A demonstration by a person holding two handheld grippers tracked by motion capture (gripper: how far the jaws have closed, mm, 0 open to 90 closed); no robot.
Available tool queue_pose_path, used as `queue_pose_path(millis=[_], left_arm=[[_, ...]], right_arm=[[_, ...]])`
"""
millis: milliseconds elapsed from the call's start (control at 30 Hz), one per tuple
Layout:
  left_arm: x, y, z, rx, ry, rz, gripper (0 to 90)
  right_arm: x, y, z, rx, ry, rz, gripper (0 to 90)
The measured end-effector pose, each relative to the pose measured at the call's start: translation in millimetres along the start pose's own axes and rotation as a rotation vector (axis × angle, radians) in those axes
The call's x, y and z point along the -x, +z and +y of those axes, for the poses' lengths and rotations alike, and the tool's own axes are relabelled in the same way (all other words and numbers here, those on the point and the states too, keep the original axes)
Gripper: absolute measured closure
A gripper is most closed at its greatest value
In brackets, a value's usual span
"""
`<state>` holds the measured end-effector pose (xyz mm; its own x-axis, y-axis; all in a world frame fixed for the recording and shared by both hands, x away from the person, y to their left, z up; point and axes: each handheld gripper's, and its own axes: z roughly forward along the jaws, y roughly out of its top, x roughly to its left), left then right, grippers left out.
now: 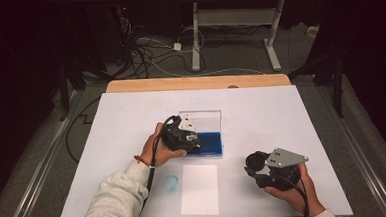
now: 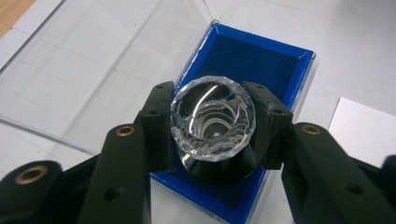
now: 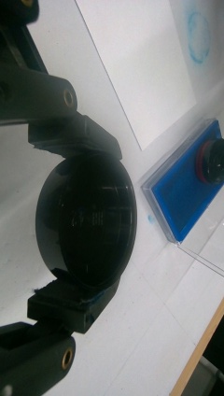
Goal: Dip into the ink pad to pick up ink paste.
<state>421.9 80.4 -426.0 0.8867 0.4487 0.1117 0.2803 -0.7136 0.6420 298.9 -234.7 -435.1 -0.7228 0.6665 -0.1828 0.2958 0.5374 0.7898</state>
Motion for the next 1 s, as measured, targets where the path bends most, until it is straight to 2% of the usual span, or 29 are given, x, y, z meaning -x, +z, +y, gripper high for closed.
queue_pose_path(millis=[33, 67, 100, 167, 233, 267, 433, 533, 600, 800, 1000], left_arm=[[-1.9, -0.8, -0.2, 0.018, -0.017, -0.028, 55.2], [-2.6, -2.7, 0.8, 0.026, -0.016, -0.041, 55.2], [-2.2, -5.7, 3.4, 0.035, -0.016, -0.023, 55.2], [-3.4, -16.1, 9.5, 0.067, -0.013, -0.021, 55.3], [-3.7, -26.7, 15.1, 0.101, -0.009, 0.000, 55.2], [-4.3, -31.4, 17.5, 0.111, -0.005, -0.006, 55.3], [-3.3, -43.5, 27.7, 0.124, 0.010, 0.017, 55.2], [-3.7, -49.0, 31.8, 0.130, 0.014, 0.009, 55.2], [-3.6, -54.1, 35.9, 0.130, 0.020, 0.021, 55.2], [-2.0, -72.2, 50.3, 0.151, 0.040, 0.022, 55.2], [-1.1, -69.7, 56.6, 0.160, 0.056, 0.003, 55.2]], right_arm=[[0.5, -0.5, 0.2, 0.002, -0.003, 0.000, 38.0], [0.5, -1.0, 0.2, 0.004, -0.001, -0.002, 38.0], [0.6, -1.2, 0.2, 0.004, 0.004, -0.003, 38.0], [1.6, -2.0, 0.3, 0.007, 0.006, -0.006, 38.0], [2.3, -2.4, 0.5, 0.010, 0.004, -0.004, 38.0], [2.4, -2.7, 0.6, 0.013, 0.003, -0.006, 38.0], [2.0, -3.7, 1.3, 0.017, 0.007, -0.009, 38.0], [2.4, -4.3, 1.6, 0.018, 0.003, -0.010, 38.0], [2.6, -4.3, 1.6, 0.018, 0.002, -0.011, 38.0], [2.7, -4.6, 1.7, 0.017, 0.000, -0.011, 38.0], [1.7, -4.1, 1.8, 0.015, 0.004, -0.011, 38.0]])
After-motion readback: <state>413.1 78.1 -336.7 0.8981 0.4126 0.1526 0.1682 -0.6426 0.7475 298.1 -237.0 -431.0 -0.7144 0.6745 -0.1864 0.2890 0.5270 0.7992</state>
